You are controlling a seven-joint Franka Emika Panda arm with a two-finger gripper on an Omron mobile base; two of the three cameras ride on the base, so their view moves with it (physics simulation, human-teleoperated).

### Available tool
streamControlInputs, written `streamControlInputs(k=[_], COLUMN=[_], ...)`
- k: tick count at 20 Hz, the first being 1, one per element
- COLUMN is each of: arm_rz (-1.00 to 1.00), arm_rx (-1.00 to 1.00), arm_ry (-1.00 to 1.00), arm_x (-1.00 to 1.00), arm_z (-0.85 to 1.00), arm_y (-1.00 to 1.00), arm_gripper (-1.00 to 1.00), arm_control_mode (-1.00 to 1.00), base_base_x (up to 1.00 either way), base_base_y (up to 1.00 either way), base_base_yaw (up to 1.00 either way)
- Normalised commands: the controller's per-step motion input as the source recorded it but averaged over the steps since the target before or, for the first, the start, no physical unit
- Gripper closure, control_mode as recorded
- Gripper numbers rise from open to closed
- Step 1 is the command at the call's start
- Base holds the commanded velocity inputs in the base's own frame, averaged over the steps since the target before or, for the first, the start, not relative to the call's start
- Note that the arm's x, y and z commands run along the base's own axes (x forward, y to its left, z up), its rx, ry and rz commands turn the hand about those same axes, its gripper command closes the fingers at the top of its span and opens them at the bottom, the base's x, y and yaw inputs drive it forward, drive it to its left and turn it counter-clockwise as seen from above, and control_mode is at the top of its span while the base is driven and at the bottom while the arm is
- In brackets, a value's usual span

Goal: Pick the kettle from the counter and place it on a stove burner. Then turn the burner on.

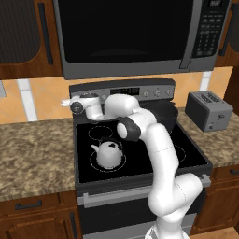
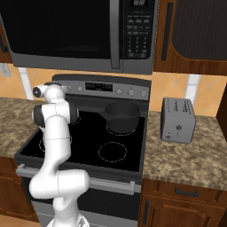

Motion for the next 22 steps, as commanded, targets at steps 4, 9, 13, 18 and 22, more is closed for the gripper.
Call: streamControlInputs(k=[4, 9, 13, 18, 22], arm_rz=[0.00, 0.00, 0.00, 0.00, 0.00], arm_rx=[0.00, -0.09, -0.21, -0.24, -0.22], arm_ry=[0.00, -0.07, 0.00, 0.00, 0.00], arm_x=[0.00, 0.00, 0.00, 0.00, 0.04], arm_z=[0.00, -0.09, -0.01, 0.00, 0.00], arm_y=[0.00, 0.00, 0.00, 0.00, 0.00], arm_gripper=[1.00, 1.00, 1.00, 1.00, 1.00], arm_control_mode=[-1.00, -1.00, -1.00, -1.00, -1.00], base_base_x=[0.00, 0.00, 0.00, 0.00, 0.00], base_base_y=[0.00, 0.00, 0.00, 0.00, 0.00], base_base_yaw=[0.00, 0.00, 0.00, 0.00, 0.00])
